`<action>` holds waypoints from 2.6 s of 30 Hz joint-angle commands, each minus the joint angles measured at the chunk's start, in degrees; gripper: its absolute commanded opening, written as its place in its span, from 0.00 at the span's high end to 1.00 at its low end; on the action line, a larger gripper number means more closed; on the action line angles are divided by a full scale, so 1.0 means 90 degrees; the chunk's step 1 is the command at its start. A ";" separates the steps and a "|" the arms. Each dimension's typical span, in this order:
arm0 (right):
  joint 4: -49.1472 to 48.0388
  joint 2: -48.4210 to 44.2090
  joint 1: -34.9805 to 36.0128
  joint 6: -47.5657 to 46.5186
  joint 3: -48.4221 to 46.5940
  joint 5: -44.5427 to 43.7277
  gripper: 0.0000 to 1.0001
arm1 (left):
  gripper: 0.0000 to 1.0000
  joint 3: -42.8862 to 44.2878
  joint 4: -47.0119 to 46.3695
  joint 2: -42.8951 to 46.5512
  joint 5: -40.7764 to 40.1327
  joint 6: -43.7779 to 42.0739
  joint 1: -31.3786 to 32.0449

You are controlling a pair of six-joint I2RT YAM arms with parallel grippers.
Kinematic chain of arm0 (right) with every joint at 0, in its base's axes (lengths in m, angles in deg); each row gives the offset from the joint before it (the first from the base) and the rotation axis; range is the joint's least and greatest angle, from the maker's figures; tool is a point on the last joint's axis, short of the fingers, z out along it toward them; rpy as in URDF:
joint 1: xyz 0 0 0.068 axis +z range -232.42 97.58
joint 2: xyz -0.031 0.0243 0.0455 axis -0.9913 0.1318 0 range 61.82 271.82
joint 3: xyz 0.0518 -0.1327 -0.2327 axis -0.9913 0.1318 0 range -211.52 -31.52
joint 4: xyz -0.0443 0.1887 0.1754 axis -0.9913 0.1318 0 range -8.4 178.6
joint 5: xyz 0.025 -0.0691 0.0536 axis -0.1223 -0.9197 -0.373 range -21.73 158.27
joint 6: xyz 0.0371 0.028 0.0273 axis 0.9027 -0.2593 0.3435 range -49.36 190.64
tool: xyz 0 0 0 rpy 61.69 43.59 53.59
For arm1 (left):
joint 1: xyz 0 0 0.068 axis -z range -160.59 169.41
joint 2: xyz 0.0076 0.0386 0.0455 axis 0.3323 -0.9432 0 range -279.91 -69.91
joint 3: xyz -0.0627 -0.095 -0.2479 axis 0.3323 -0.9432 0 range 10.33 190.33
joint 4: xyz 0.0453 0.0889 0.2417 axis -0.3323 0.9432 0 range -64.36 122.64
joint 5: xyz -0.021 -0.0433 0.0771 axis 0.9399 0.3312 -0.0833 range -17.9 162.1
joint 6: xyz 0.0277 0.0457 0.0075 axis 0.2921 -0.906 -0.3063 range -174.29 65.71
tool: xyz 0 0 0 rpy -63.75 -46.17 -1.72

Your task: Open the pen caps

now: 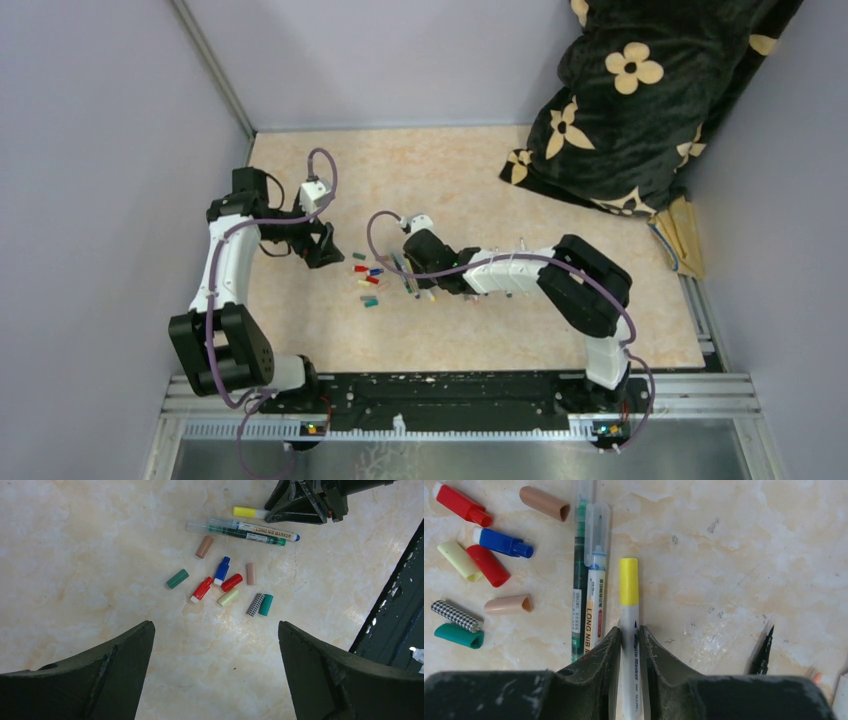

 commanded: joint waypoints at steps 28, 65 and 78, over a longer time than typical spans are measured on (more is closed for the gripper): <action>-0.0065 -0.1270 -0.1256 0.0239 -0.0050 0.6073 1.00 | 0.01 -0.1719 -0.1035 0.1503 -0.0172 -0.2670 0.2414; -0.1297 -0.0400 -0.1237 0.1383 0.0046 0.7643 0.67 | 0.95 -0.2061 -0.1885 0.1397 -0.2006 -0.2657 0.3779; 0.0299 -0.1116 -0.1298 0.0525 0.0310 0.6852 1.00 | 1.00 -0.2334 -0.2290 0.1251 -0.3570 -0.3159 0.3780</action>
